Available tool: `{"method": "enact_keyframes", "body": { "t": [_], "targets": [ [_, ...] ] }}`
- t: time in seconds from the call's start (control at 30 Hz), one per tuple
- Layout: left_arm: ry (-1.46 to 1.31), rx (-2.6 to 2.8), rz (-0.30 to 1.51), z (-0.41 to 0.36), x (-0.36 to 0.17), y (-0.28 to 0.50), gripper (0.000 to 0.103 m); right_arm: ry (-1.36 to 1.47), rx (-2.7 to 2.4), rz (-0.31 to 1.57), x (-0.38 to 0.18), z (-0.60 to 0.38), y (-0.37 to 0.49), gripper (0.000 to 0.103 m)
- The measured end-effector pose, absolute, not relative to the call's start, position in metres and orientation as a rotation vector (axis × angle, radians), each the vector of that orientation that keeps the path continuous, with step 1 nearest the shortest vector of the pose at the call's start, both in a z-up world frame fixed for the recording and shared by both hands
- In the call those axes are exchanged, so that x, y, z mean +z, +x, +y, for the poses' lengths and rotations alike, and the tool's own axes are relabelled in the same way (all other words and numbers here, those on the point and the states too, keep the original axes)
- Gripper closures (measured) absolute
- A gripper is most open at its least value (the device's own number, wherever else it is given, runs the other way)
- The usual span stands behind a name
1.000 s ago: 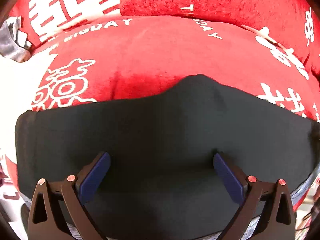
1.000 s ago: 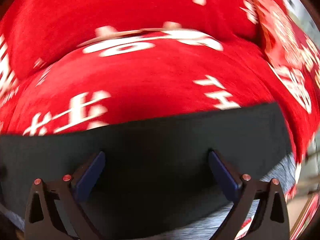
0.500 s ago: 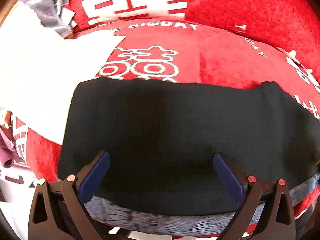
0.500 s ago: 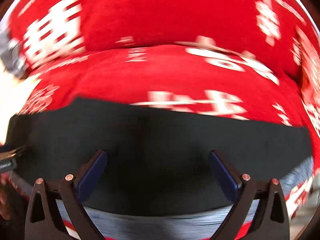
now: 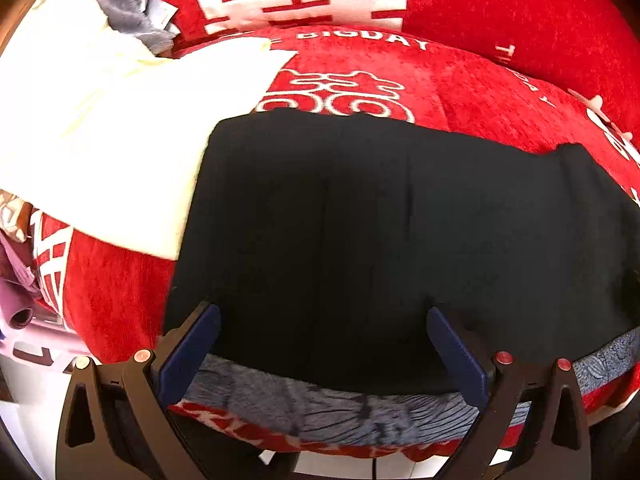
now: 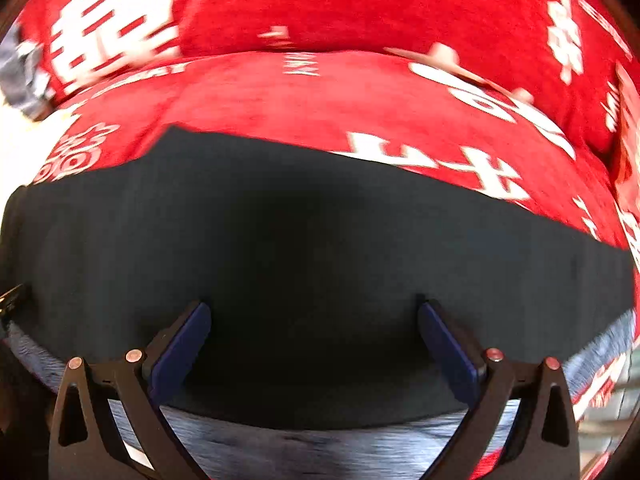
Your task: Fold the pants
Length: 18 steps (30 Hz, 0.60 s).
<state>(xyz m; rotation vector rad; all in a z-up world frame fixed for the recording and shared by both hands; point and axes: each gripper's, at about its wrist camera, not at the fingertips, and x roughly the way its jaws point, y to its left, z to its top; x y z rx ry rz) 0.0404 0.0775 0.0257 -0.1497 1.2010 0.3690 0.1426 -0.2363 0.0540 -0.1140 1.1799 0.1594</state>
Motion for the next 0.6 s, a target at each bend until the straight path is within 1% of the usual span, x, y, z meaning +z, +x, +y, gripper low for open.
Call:
{"method": "enact_keyframes", "body": {
  "t": [0.1,0.17,0.23,0.33,0.47,0.6],
  "targets": [
    [-0.145,0.368,1.209,0.077,0.027,0.036,0.000,-0.083,0.118,1.195,0.055,-0.255,0.143,0.000],
    [-0.149,0.370,1.207,0.074,0.028,0.032,0.000,-0.085,0.093,1.196,0.057,-0.251,0.142,0.000],
    [-0.145,0.365,1.207,0.071,0.027,0.027,0.000,-0.119,0.124,1.165,0.063,-0.232,0.134,0.000],
    [-0.121,0.362,1.194,0.067,0.028,0.017,0.000,-0.181,0.226,1.150,0.058,-0.193,0.108,0.000],
    [-0.226,0.395,1.180,0.085,0.027,0.000,0.000,-0.236,0.300,1.116,0.052,-0.152,0.078,0.000],
    [-0.343,0.410,1.212,0.106,0.016,-0.011,0.000,-0.279,0.377,1.087,0.052,-0.129,0.065,0.000]
  ]
}}
